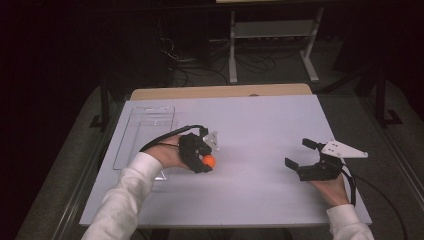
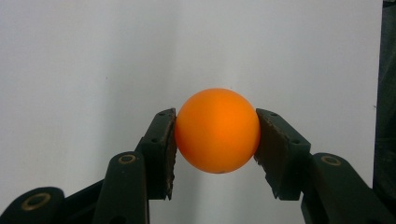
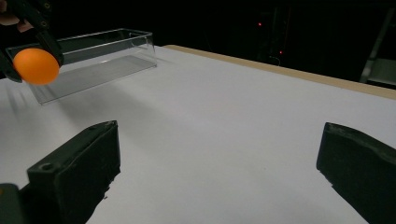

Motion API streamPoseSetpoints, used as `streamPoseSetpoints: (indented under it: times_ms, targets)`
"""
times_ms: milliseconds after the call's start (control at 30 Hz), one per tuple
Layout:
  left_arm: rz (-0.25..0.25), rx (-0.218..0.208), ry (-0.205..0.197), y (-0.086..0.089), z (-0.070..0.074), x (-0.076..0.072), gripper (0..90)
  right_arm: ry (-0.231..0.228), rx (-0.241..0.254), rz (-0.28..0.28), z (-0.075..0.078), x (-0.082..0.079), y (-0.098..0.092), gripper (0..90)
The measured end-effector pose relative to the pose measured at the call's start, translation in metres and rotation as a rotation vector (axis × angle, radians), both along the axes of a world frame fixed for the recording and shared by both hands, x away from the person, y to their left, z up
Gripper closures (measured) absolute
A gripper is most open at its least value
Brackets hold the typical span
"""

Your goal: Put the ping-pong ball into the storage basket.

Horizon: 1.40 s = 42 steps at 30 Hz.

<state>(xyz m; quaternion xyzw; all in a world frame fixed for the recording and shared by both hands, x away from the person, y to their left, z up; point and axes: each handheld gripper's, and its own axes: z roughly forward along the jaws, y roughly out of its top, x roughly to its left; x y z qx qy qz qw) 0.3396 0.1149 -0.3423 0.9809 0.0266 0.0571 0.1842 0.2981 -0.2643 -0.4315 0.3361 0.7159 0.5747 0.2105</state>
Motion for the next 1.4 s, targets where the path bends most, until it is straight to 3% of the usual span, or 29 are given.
streamPoseSetpoints:
  times_ms: [467, 1400]
  targets:
    - [0.017, -0.017, -0.011, 0.01, 0.015, 0.002, 51.1, -0.003, -0.001, -0.001, 0.0, -0.001, 0.0, 0.0]
    - [0.029, -0.013, -0.044, 0.024, 0.034, 0.004, 51.1, 0.0, 0.003, -0.002, 0.0, 0.0, 0.0, 0.0]
